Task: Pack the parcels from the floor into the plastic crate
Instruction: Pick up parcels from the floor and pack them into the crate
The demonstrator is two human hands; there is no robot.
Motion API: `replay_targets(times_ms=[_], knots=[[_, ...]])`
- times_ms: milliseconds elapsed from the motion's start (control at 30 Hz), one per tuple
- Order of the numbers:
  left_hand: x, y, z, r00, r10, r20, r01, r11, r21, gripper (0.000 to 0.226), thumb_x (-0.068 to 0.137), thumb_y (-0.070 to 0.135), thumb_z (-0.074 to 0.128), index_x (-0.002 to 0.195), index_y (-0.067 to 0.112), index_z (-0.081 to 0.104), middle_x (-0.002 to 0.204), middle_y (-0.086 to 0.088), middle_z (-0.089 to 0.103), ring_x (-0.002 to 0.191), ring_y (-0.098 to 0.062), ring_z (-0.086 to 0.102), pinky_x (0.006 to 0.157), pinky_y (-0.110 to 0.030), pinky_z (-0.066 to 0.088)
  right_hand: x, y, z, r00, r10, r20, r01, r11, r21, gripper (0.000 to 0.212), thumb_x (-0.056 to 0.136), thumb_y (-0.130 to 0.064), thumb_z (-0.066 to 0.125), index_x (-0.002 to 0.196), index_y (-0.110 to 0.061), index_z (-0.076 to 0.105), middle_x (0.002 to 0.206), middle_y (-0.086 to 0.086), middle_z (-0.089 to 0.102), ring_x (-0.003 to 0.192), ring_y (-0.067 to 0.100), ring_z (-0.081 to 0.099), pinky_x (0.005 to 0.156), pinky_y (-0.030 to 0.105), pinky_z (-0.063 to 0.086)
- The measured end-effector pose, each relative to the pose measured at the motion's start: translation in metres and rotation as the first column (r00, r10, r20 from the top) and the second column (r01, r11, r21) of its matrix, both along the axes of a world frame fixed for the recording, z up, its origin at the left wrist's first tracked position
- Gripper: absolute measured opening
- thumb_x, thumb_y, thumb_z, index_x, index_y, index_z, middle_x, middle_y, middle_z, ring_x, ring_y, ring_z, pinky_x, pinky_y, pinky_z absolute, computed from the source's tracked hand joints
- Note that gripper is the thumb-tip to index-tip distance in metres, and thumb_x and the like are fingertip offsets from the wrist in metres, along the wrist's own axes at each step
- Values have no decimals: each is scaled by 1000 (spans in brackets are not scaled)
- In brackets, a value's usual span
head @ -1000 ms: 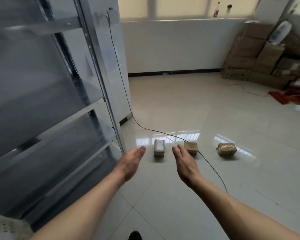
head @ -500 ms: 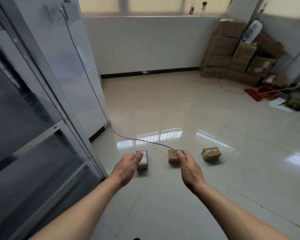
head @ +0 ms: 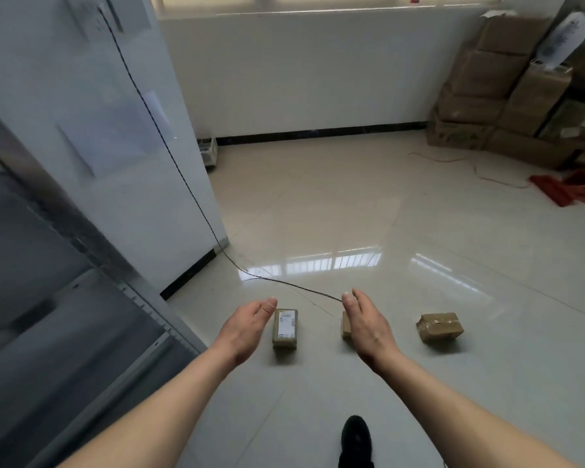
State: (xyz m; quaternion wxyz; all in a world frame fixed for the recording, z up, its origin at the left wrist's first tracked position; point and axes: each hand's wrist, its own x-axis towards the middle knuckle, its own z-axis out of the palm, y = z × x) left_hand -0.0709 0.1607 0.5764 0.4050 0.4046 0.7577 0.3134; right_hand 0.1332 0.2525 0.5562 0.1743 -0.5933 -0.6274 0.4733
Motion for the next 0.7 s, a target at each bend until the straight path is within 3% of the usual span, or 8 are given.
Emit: replay_targets(times_ms=[33,167,300,467,567,700], knots=[[1,9,2,999,41,-13,-41,999,-13,40,100,47,39,107,17,64,100,12,51,102,-10,44,85,-22,29,-2,16,-2,1000,26,0,-26,1000,-5,64,101,-55,36,154,-19,34,158,3,37,146,23,32,116,35,24],[3,42,1,988,148,-49,-151,987,-54,24,101,48,37,91,29,49,86,17,46,98,-11,42,78,-24,32,-6,76,-7,990,140,29,-139,990,-24,66,100,-58,35,154,-20,33,158,3,37,146,24,33,117,37,26],[7,63,-5,972,233,-38,-235,970,-60,27,100,52,35,82,34,44,91,12,47,96,-12,43,80,-26,32,-12,120,-9,966,252,59,-250,967,-40,67,99,-59,34,154,-21,33,158,3,38,145,24,35,116,37,26],[1,75,-17,949,313,-39,-315,946,-79,31,99,53,34,92,24,42,97,4,44,89,-13,39,70,-27,32,-35,153,-18,931,355,82,-352,934,-57,66,99,-59,33,154,-23,33,157,2,39,145,22,35,115,36,26],[-8,84,-24,932,363,-12,-363,927,-91,27,100,52,35,82,32,37,96,6,41,90,-13,37,66,-22,30,-55,166,-29,911,401,95,-395,916,-71,67,98,-62,33,154,-24,33,158,0,37,146,22,33,117,37,25],[-32,96,-42,908,419,22,-413,902,-126,30,100,52,35,75,35,36,94,8,44,93,-13,39,72,-26,33,-84,178,-40,882,453,130,-445,892,-85,66,99,-61,34,153,-25,34,157,-1,39,145,21,35,116,36,26]])
